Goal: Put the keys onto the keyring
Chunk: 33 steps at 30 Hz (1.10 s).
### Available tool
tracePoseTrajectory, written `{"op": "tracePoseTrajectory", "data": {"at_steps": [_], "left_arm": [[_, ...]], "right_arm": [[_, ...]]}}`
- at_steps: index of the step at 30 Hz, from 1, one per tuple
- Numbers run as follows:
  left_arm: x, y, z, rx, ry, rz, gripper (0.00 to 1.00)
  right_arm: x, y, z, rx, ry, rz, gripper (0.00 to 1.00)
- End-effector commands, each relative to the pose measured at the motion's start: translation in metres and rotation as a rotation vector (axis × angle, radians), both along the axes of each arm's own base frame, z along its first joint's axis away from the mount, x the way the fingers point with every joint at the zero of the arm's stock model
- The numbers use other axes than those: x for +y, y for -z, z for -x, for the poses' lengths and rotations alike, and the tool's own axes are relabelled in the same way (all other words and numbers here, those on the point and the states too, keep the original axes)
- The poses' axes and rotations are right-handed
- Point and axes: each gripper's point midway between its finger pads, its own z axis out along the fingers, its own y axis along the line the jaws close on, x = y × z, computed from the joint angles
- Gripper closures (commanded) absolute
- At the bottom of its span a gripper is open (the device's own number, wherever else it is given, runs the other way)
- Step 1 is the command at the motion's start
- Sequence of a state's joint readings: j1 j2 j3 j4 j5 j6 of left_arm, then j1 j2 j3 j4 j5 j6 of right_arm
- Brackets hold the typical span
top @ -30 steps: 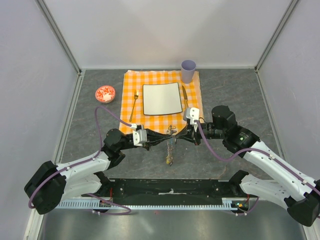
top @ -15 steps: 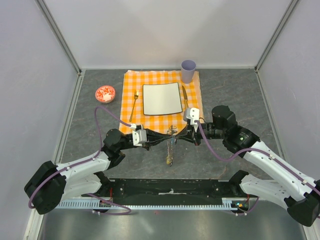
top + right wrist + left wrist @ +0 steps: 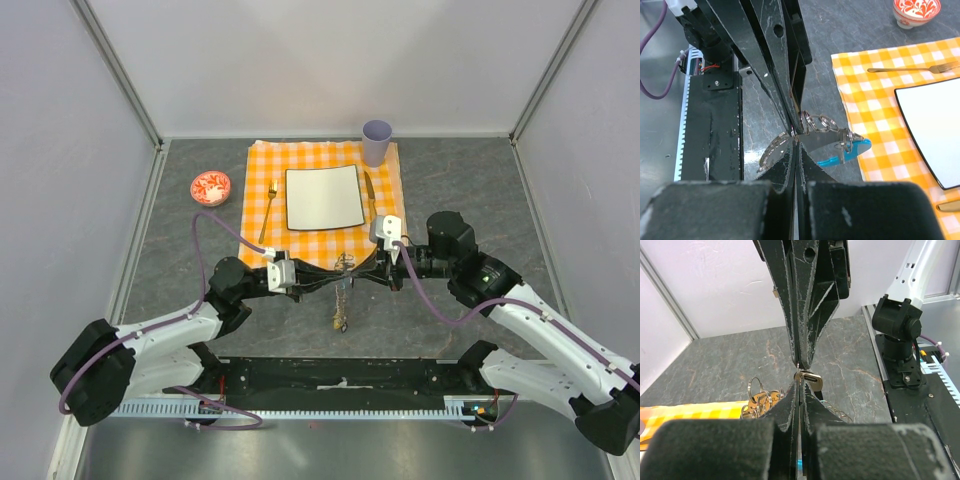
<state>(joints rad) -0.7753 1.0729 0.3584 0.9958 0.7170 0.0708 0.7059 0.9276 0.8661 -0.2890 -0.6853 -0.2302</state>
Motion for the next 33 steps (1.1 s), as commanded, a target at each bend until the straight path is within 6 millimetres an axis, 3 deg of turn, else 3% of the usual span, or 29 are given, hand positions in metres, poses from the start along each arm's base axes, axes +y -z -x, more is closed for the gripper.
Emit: {"op": "tracePoseTrajectory", "data": {"at_steps": [1,23,33], "left_arm": [[-0.001,-0.026,0.006,-0.057,0.036,0.062,0.98],[0.007,-0.033,-0.001,-0.069,-0.038,0.103,0.98],[0.007,-0.035,0.002,-0.071,-0.03,0.115,0.98]], "right_arm": [[0.008,-0.022,0.008,-0.043,-0.06,-0.082,1.0],[0.001,0.0,-0.002,-0.004,-0.005,-0.007,1.0],[0.002,0.001,-0.001,-0.001,-0.017,-0.008,1.0]]}}
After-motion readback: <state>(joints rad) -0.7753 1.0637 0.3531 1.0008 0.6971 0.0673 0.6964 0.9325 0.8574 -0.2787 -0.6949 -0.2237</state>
